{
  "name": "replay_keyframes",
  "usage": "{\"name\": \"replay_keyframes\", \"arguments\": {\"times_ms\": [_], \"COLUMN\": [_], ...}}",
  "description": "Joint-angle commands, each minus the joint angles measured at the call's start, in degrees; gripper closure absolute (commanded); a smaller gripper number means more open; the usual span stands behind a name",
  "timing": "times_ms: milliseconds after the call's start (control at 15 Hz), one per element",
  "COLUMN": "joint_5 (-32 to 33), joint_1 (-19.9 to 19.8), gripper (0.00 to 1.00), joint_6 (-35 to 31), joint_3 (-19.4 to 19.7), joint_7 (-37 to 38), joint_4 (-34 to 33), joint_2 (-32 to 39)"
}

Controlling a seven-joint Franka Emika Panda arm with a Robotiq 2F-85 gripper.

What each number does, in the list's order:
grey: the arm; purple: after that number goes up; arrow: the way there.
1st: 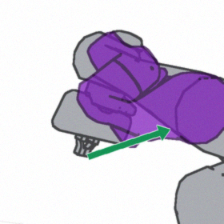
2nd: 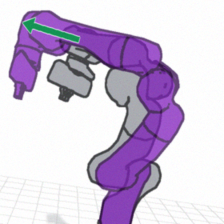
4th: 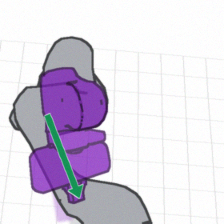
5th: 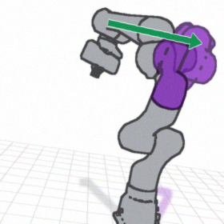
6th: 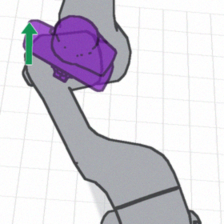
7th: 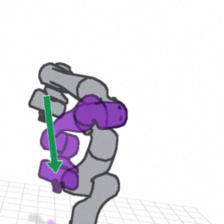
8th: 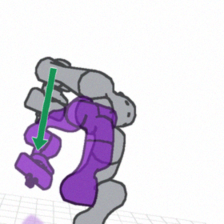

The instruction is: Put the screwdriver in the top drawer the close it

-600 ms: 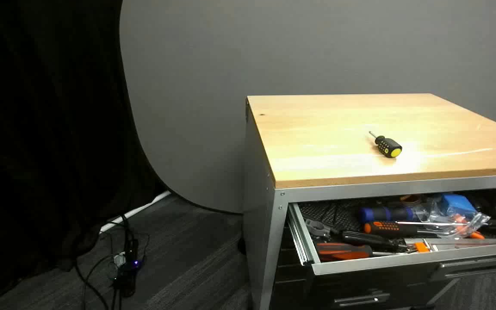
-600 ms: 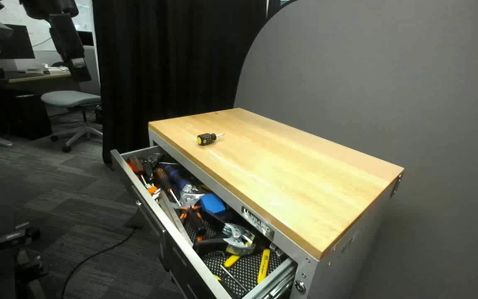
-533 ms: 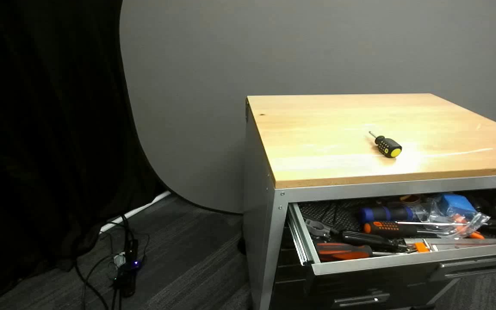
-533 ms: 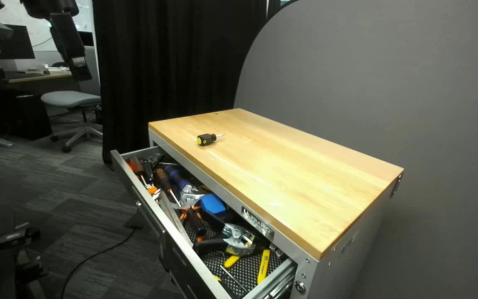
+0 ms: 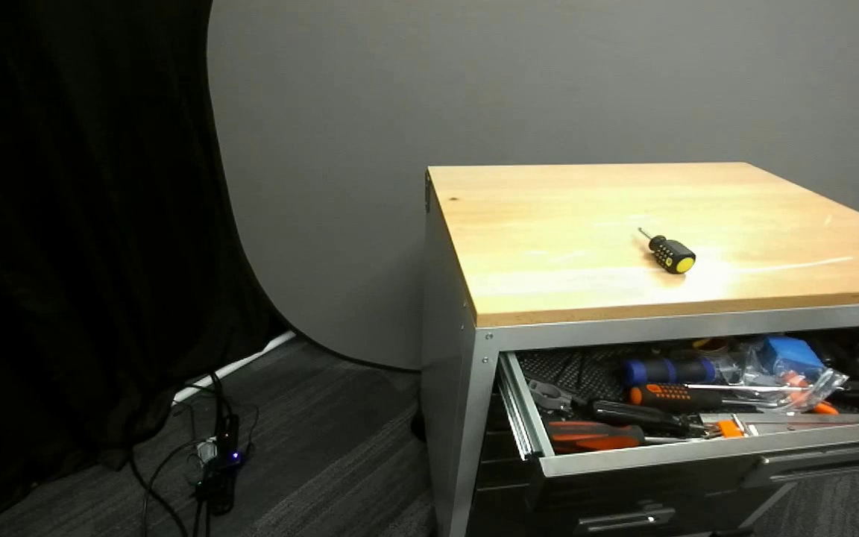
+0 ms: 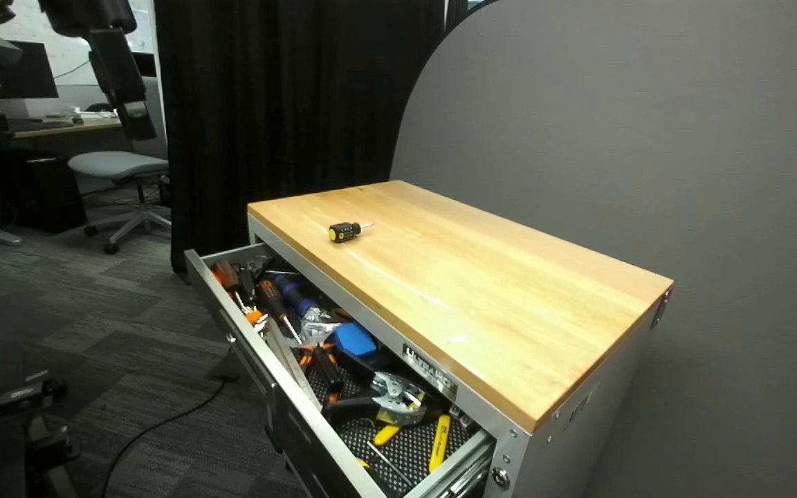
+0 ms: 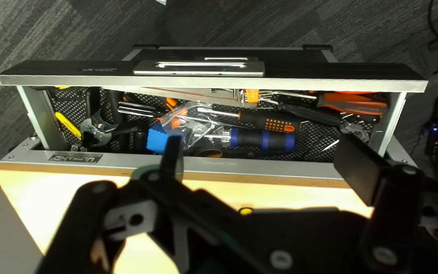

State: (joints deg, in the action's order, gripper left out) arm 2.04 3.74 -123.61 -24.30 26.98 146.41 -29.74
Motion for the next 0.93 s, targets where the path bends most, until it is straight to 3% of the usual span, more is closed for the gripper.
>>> {"name": "replay_keyframes", "arguments": {"times_ms": [0, 200, 400, 600, 867], "joint_5": [2.1, 5.6, 13.0, 19.7, 21.6], "joint_1": [0.1, -0.4, 0.3, 2.5, 7.0], "gripper": [0.0, 0.0, 0.0, 0.0, 0.0], "joint_6": [-3.5, -5.9, -6.2, -5.7, -5.4], "joint_3": [-0.1, -0.7, 0.6, 3.6, 9.3], "joint_7": [2.6, 6.5, 12.7, 17.5, 18.2], "joint_4": [-5.3, -10.4, -16.1, -23.1, -32.2], "joint_2": [10.1, 18.4, 26.6, 35.6, 45.5]}}
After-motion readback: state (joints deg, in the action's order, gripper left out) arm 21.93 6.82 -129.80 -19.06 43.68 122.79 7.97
